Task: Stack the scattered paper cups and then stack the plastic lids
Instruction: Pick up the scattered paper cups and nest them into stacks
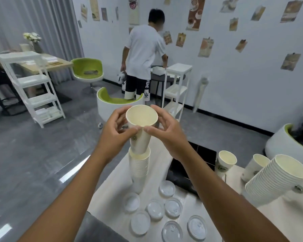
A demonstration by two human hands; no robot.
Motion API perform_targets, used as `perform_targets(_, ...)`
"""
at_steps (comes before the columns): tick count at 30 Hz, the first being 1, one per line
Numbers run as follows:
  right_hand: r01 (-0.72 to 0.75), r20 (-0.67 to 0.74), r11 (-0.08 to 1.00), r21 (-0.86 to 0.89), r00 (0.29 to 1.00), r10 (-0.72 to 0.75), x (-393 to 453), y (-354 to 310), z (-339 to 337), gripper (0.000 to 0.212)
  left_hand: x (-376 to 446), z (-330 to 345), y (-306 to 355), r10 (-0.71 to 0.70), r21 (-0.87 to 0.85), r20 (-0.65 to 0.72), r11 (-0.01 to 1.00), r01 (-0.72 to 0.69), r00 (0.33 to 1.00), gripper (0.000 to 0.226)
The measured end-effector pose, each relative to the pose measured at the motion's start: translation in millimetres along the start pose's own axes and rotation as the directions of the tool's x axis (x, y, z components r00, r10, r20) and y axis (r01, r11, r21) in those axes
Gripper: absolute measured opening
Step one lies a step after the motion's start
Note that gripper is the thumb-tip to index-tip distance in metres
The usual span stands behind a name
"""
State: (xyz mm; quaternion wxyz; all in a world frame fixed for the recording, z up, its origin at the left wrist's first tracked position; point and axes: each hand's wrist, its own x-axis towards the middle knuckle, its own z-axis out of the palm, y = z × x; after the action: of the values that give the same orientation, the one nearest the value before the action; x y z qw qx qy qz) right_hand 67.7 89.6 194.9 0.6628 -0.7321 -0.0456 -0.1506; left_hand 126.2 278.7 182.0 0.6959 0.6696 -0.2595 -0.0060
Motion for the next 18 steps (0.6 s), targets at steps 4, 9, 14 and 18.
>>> perform_targets(4, -0.106, 0.028, 0.994, -0.023, 0.994, 0.106, 10, 54, 2, 0.066, 0, -5, -52, -0.120, 0.014, -0.004, 0.993, 0.120, 0.993, 0.066)
perform_targets(9, -0.230, 0.033, 0.968, -0.096, 0.972, 0.234, 5, 116, 1, 0.065, -9, -8, -111, -0.256, 0.120, -0.001, 0.960, 0.254, 0.967, 0.071)
perform_targets(14, -0.312, 0.043, 0.937, -0.154, 0.946, 0.322, -5, 160, 2, 0.070, -24, -5, -150, -0.332, 0.143, 0.008, 0.934, 0.327, 0.943, 0.068)
perform_targets(18, -0.314, 0.028, 0.948, -0.047, 0.949, 0.316, -8, 172, 3, 0.068, -24, 0, -160, -0.334, 0.097, 0.006, 0.938, 0.332, 0.942, 0.065)
